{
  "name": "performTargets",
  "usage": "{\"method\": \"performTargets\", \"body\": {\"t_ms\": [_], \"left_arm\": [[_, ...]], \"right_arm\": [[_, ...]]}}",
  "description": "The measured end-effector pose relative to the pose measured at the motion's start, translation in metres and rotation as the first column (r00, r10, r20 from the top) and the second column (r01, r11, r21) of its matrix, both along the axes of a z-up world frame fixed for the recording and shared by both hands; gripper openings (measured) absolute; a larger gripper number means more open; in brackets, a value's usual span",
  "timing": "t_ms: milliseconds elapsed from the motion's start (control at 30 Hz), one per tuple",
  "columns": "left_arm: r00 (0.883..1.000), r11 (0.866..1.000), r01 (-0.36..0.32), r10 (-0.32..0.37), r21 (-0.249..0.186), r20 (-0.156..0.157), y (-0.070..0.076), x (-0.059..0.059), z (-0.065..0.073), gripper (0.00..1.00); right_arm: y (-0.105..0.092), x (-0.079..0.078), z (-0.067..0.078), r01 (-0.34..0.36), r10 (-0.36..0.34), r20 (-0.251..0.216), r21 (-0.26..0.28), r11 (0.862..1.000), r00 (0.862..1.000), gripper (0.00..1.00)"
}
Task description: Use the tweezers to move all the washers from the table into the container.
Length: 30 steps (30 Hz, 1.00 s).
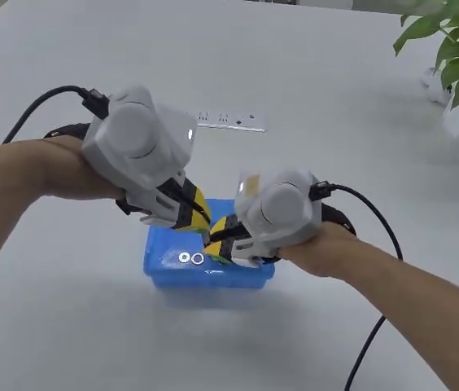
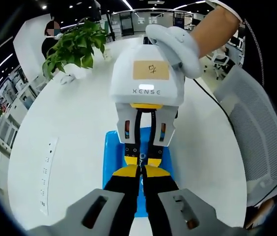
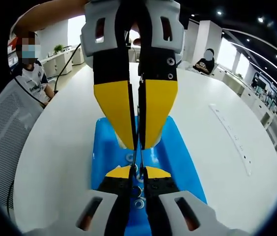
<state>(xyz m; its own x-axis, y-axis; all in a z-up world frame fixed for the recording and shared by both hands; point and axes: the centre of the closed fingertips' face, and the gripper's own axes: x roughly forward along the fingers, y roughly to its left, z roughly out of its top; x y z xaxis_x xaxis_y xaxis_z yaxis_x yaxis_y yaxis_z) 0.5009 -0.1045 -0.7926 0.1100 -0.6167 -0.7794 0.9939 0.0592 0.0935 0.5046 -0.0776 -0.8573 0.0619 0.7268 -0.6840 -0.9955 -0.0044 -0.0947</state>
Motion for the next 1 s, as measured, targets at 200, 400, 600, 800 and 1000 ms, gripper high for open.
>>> {"method": "performTargets", "body": {"t_ms": [200,400,600,800,1000], "left_arm": [[1.000,1.000,-0.004,0.004,-0.003,-0.002,0.000,0.001,0.000,0.06],[1.000,1.000,0.002,-0.002,0.007,0.005,0.000,-0.001,0.001,0.06],[1.000,1.000,0.000,0.000,-0.002,0.011,0.000,-0.002,0.008,0.06],[1.000,1.000,0.002,-0.002,0.000,0.018,0.000,-0.005,0.017,0.06],[1.000,1.000,0.006,-0.006,0.002,0.031,0.000,-0.011,0.029,0.06]], "right_arm": [[0.000,0.000,0.001,0.002,-0.002,-0.007,0.001,1.000,1.000,0.10],[0.000,0.000,0.001,0.000,0.000,0.008,-0.006,1.000,1.000,0.11],[0.000,0.000,0.008,0.003,-0.003,0.017,0.003,1.000,1.000,0.11],[-0.002,-0.003,0.018,0.012,-0.012,0.024,0.018,1.000,1.000,0.12],[-0.005,-0.007,0.031,0.027,-0.028,0.031,0.040,0.999,0.999,0.11]]}}
